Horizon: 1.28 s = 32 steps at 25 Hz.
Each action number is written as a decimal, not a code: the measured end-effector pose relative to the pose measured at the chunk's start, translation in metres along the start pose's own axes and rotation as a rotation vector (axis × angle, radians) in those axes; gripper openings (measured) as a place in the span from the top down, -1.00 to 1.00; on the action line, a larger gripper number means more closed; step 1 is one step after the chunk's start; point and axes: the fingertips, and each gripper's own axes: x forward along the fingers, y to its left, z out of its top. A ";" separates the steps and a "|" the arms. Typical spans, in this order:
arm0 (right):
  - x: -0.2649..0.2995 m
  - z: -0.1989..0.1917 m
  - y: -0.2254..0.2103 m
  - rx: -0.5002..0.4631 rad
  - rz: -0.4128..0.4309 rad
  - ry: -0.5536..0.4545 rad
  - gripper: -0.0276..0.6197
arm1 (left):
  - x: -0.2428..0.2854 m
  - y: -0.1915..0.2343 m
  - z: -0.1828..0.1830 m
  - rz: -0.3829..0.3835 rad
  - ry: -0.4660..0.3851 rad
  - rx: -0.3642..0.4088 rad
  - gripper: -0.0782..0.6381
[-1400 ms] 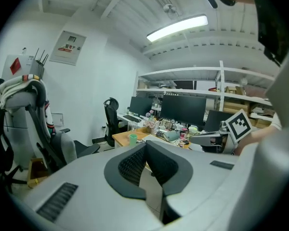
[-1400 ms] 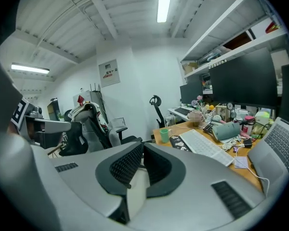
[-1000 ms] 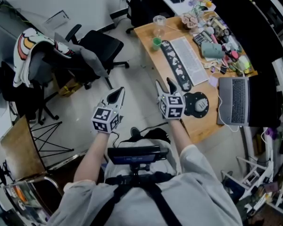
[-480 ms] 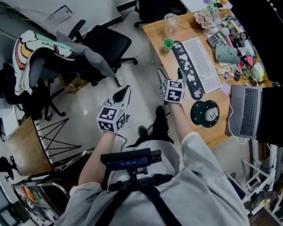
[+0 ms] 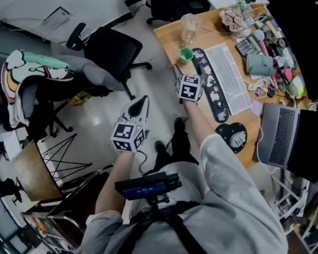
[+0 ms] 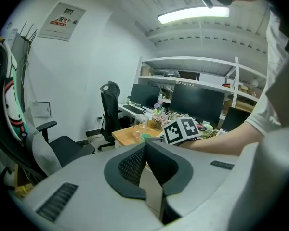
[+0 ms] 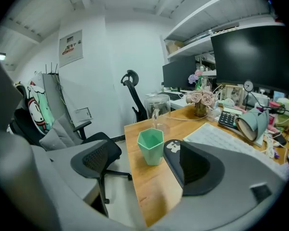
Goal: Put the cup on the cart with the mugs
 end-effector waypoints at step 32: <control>0.084 0.010 -0.012 -0.095 -0.031 0.091 -0.07 | 0.059 0.042 -0.008 0.013 0.058 -0.070 0.78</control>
